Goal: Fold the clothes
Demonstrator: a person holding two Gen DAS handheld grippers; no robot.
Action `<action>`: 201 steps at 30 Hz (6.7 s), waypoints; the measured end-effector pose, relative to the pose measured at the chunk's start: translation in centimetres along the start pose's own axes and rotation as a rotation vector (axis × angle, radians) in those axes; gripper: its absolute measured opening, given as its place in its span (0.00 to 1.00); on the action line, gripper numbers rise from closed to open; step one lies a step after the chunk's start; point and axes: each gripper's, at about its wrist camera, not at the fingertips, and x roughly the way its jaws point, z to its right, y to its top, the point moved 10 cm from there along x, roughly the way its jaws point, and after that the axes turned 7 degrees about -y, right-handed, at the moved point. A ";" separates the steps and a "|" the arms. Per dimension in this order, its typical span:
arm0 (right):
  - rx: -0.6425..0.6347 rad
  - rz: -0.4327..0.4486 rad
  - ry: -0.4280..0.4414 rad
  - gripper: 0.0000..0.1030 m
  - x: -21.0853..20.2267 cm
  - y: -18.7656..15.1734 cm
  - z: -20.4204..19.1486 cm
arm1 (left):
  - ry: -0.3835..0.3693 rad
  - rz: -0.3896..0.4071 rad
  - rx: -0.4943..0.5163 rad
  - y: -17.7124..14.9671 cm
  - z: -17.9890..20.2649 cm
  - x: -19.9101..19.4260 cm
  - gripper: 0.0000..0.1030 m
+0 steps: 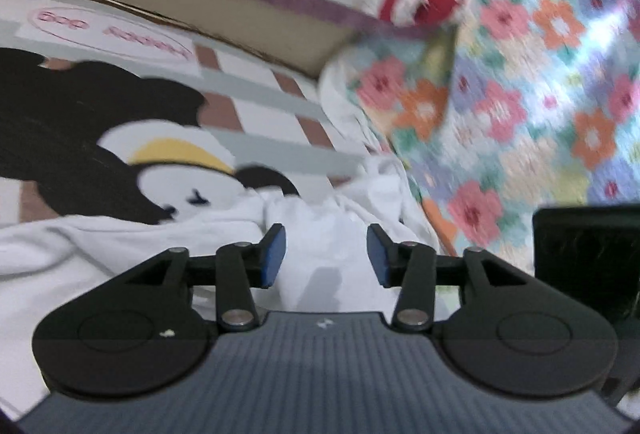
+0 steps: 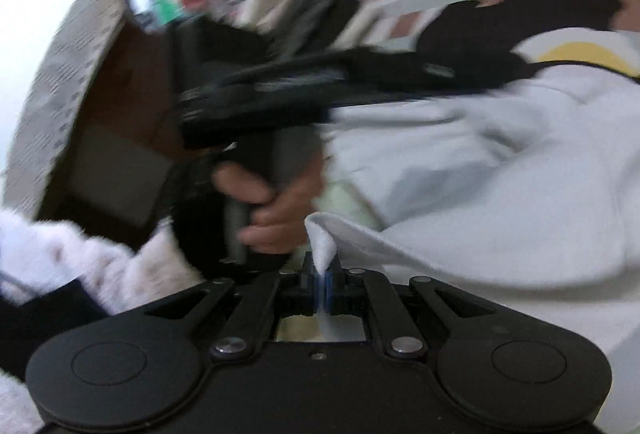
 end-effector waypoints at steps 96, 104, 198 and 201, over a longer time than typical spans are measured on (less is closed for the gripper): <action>0.174 0.227 -0.481 0.49 -11.6 3.2 11.1 | 0.244 -0.004 0.103 -0.3 -4.2 0.1 0.03; 0.308 0.121 -0.490 0.43 -4.8 1.7 13.6 | 0.067 -0.069 0.249 -2.1 -0.6 0.8 0.14; -0.228 0.212 -0.953 0.08 -7.5 18.3 10.3 | 0.771 0.416 -0.423 0.9 -23.1 -19.0 0.03; -0.067 0.166 -0.800 0.18 -4.2 16.5 11.0 | 0.842 0.417 -0.368 1.2 -23.0 -19.9 0.03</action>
